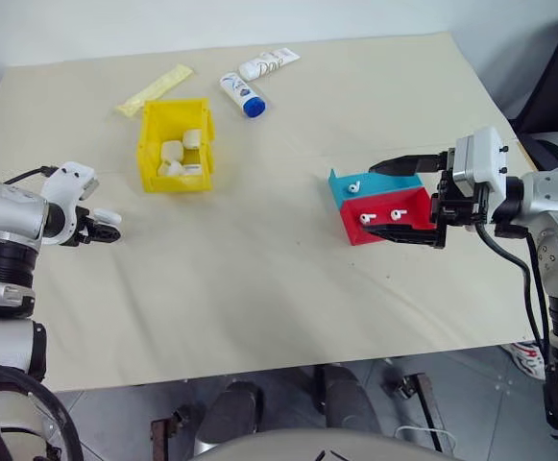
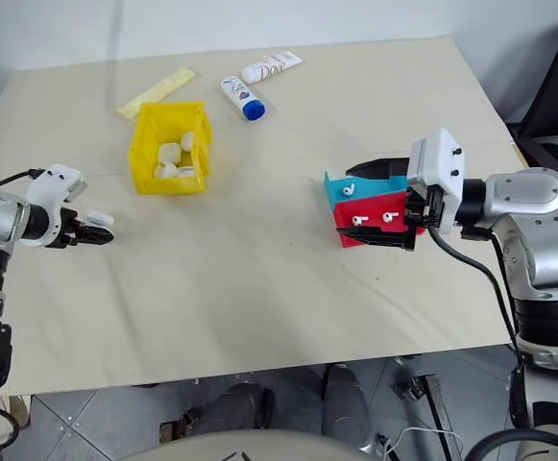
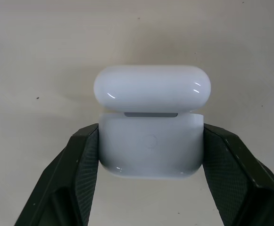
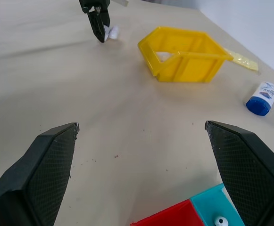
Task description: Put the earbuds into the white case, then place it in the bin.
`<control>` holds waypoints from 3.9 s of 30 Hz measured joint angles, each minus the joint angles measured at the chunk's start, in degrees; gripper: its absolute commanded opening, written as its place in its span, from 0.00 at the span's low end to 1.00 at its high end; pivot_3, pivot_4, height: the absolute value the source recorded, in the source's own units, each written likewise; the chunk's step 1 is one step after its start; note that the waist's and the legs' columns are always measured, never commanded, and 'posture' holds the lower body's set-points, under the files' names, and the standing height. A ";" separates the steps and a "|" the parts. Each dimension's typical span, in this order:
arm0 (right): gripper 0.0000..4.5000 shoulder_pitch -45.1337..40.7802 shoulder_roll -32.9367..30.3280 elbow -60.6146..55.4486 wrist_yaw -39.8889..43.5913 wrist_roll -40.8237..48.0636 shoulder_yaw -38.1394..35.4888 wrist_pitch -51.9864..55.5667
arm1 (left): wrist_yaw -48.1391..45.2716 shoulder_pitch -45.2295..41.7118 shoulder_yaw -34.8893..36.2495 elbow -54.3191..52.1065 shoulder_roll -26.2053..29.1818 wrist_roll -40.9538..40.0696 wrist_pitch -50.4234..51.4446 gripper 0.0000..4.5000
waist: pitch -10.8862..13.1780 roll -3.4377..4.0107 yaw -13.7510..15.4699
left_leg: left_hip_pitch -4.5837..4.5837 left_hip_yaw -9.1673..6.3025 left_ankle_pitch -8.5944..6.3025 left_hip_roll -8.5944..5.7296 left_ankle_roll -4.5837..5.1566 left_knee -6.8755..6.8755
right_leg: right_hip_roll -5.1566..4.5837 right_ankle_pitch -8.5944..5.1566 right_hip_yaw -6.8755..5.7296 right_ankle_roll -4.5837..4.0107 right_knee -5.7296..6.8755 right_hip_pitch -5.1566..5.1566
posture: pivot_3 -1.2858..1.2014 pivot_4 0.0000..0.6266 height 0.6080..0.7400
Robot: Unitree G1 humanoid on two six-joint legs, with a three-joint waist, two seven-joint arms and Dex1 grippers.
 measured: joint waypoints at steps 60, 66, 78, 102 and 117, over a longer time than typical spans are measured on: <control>1.00 -0.25 0.05 0.27 0.06 -0.12 0.05 0.08 | -0.32 13.81 7.79 -20.90 1.32 -10.52 -4.10 1.00 | 0.35 -0.88 1.33 | -0.11 -0.02 -0.09 0.04 -0.01 0.09 | 0.02 -0.03 0.04 0.03 0.09 -0.16 | 0.52 0.24 1.00; 1.00 -0.26 0.13 0.41 0.11 -0.26 0.08 0.06 | -2.50 7.02 1.22 -14.08 0.97 -8.06 -5.16 1.00 | 0.31 -0.81 1.58 | -0.07 -0.03 -0.06 0.01 -0.03 0.13 | 0.01 -0.03 0.03 0.03 0.17 -0.10 | 0.52 0.24 1.00; 1.00 0.63 0.06 -0.47 -0.47 -0.44 0.03 0.22 | -5.12 -2.32 -5.36 -1.65 -2.05 -3.30 -7.32 1.00 | 0.11 -0.45 1.70 | -0.03 -0.07 0.01 -0.03 -0.04 0.14 | 0.00 -0.03 0.03 0.05 0.23 -0.05 | 0.52 0.24 1.00; 1.00 1.41 -1.13 -0.75 -0.86 -0.43 -0.52 0.46 | -1.90 14.15 13.08 -20.03 -4.98 -10.97 -14.34 0.63 | 0.42 -0.94 1.89 | -0.34 -0.16 -0.01 0.03 -0.07 0.27 | -0.01 0.00 -0.02 0.02 0.15 -0.26 | 0.52 0.24 1.00; 1.00 11.00 -2.64 -9.33 -7.52 1.39 -6.79 4.49 | -10.43 20.43 21.54 -26.47 -30.62 -29.26 -56.91 0.63 | 0.56 -1.25 2.12 | -0.33 -0.06 -0.03 0.08 -0.08 0.32 | 0.00 0.17 -0.11 0.03 -0.19 -0.13 | 0.52 0.24 1.00</control>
